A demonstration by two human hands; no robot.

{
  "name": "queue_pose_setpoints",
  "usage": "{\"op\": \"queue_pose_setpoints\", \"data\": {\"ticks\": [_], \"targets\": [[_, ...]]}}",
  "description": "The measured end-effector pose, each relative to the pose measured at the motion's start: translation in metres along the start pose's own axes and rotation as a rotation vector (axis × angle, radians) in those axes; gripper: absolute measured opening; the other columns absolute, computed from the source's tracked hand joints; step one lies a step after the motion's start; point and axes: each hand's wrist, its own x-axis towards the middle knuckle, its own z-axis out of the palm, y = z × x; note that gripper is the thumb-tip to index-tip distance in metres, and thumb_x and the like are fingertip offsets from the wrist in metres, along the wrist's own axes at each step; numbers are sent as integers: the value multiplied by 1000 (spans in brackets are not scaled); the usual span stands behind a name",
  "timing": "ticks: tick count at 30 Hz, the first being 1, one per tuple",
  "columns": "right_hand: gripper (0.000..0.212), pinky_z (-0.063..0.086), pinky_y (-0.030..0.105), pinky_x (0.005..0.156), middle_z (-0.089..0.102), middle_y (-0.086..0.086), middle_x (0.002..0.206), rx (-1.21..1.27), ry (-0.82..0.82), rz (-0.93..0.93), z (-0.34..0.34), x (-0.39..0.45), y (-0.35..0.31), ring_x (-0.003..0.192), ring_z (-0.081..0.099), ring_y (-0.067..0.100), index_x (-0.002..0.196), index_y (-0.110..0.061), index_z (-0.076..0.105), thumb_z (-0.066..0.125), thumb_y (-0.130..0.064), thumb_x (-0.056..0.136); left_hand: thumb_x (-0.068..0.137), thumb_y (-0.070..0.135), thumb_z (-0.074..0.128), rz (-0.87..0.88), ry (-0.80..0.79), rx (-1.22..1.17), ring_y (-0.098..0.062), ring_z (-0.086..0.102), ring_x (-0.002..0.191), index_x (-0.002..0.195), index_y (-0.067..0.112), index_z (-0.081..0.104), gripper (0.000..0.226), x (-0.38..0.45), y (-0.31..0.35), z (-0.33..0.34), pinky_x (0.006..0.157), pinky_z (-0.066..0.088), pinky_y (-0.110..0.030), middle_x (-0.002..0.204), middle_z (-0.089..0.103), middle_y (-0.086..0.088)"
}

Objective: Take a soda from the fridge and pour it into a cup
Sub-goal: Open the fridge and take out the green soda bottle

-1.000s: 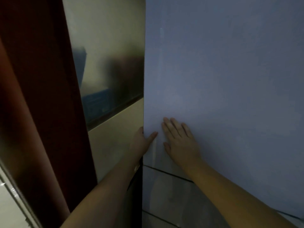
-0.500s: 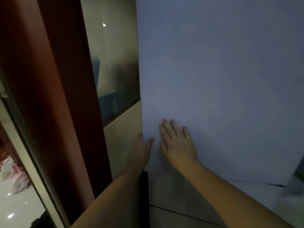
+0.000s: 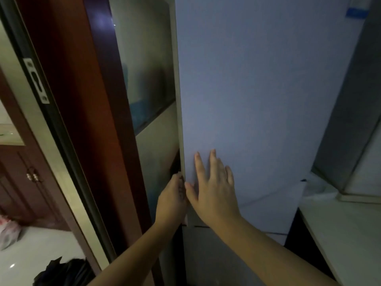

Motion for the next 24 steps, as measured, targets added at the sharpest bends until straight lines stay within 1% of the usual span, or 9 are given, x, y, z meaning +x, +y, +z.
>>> {"op": "queue_pose_setpoints", "data": {"ticks": [4,7,9,11,13,15,17,20,24], "targets": [[76,30,52,112,15,23,157,25,15,58,-23,-36,3,140,30,39,154,-18,4,21,-60,93,90,47,50,91,-31,95,3,59,67,94,31,49,16,-38,17,4,56,46,-18,79,62,12],[77,28,49,113,13,22,158,51,38,78,-39,-60,11,141,29,38,154,-17,3,30,-57,93,89,38,52,165,-15,148,0,57,61,88,26,48,13,-63,31,10,51,40,-15,72,59,11],[79,27,47,114,13,21,158,88,54,93,-52,-78,18,142,27,36,153,-17,1,36,-54,94,89,32,53,218,-2,192,-4,56,58,87,23,48,10,-83,45,16,50,43,-21,71,58,10],[77,27,46,115,13,20,158,131,58,114,-66,-98,26,143,27,34,152,-17,-2,35,-52,95,89,31,50,258,21,221,-6,56,56,87,22,49,10,-104,60,25,48,41,-22,68,56,11],[76,25,44,116,12,18,159,154,54,126,-83,-117,37,144,24,31,152,-15,-3,32,-50,95,89,31,49,273,35,222,-7,52,53,85,22,48,10,-127,78,37,46,33,-18,64,54,11],[77,24,42,116,13,17,159,169,46,143,-98,-133,50,145,22,29,152,-11,-2,37,-46,96,91,25,53,258,22,222,-6,50,53,82,24,45,12,-147,97,51,47,30,-17,63,53,10],[78,26,41,114,16,17,158,180,64,171,-114,-149,64,143,27,29,152,-9,3,46,-41,96,93,21,52,254,17,239,-7,49,53,81,25,43,16,-165,115,65,48,32,-23,63,51,10],[77,22,35,114,14,10,160,219,46,193,-141,-172,88,144,24,24,153,-11,0,44,-41,97,97,23,46,256,-56,290,-15,53,57,88,23,42,9,-188,145,84,50,35,-29,64,51,10],[73,27,31,109,30,3,155,244,69,222,-175,-197,123,135,37,23,153,-17,6,48,-39,97,96,30,45,291,-140,286,-21,57,59,91,24,40,9,-207,177,103,49,37,-33,68,57,4]]}}
